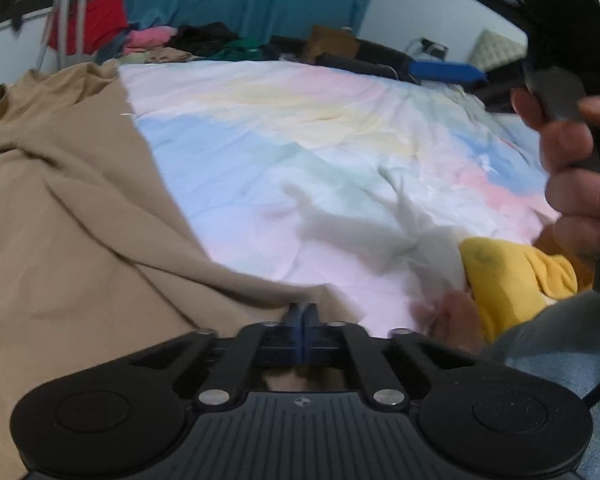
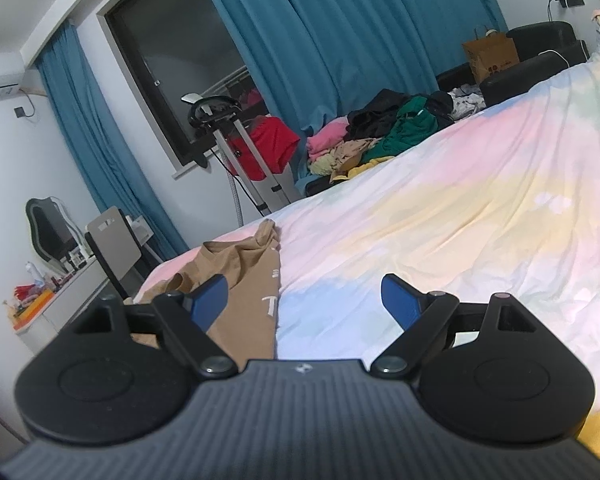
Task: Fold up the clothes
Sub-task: 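Grasp the other side edge of the T-shirt with the left gripper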
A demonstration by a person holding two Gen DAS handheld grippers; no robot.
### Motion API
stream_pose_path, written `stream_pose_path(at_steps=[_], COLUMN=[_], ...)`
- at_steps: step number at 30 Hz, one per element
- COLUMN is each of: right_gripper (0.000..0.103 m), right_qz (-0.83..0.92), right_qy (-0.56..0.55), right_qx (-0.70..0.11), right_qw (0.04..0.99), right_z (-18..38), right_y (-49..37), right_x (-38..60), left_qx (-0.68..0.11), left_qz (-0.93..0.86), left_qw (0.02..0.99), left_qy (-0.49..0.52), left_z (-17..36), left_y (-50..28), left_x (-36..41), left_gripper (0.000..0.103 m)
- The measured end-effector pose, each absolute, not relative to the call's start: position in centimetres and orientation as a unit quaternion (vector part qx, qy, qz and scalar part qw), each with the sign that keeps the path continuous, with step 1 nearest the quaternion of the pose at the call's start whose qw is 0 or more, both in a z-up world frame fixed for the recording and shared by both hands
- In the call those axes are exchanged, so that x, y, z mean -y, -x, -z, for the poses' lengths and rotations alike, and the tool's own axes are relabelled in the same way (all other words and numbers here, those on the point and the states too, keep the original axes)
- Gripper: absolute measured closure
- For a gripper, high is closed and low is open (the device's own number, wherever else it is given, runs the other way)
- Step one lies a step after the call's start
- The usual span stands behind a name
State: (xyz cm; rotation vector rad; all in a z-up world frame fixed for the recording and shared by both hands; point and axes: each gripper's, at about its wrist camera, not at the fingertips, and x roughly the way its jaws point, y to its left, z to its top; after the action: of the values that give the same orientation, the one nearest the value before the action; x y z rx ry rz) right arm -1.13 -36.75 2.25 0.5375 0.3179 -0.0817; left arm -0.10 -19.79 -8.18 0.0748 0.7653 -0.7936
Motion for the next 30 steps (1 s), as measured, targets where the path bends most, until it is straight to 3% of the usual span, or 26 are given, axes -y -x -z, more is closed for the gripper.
stream_pose_path(at_steps=[8,12,14,16,19,27,30], right_gripper=[0.018,0.018,0.018,0.018,0.018,0.018,0.018], right_qz=[0.045,0.035,0.034,0.036,0.041,0.045,0.045], right_qy=[-0.271,-0.267,-0.259,-0.258,-0.269,-0.283,-0.286], right_qx=[-0.165,-0.163,-0.159,-0.153,-0.147,-0.153,-0.155], right_qw=[0.947,0.949,0.952,0.953,0.951,0.946,0.944], right_z=[-2.1,-2.4,-2.6,-2.8,-2.8,-2.1,-1.9], right_y=[1.1,1.2,1.4,1.6,1.7,1.4,1.4], right_x=[36.8,36.3,36.1,36.1,36.5,37.2,37.3], left_qx=[-0.348,-0.345,-0.341,-0.331,-0.323,-0.340,-0.353], left_qz=[0.371,0.368,0.381,0.385,0.393,0.394,0.382], left_qw=[0.859,0.863,0.859,0.861,0.857,0.841,0.842], left_qy=[0.052,0.025,0.006,-0.035,-0.087,-0.148,-0.141], left_z=[4.2,3.8,4.0,4.3,5.2,8.5,9.6], left_y=[0.6,0.5,0.8,1.4,2.0,1.7,1.0], left_x=[14.6,15.4,16.6,18.4,20.8,24.7,24.7], left_gripper=[0.103,0.102,0.095,0.077,0.062,0.057,0.064])
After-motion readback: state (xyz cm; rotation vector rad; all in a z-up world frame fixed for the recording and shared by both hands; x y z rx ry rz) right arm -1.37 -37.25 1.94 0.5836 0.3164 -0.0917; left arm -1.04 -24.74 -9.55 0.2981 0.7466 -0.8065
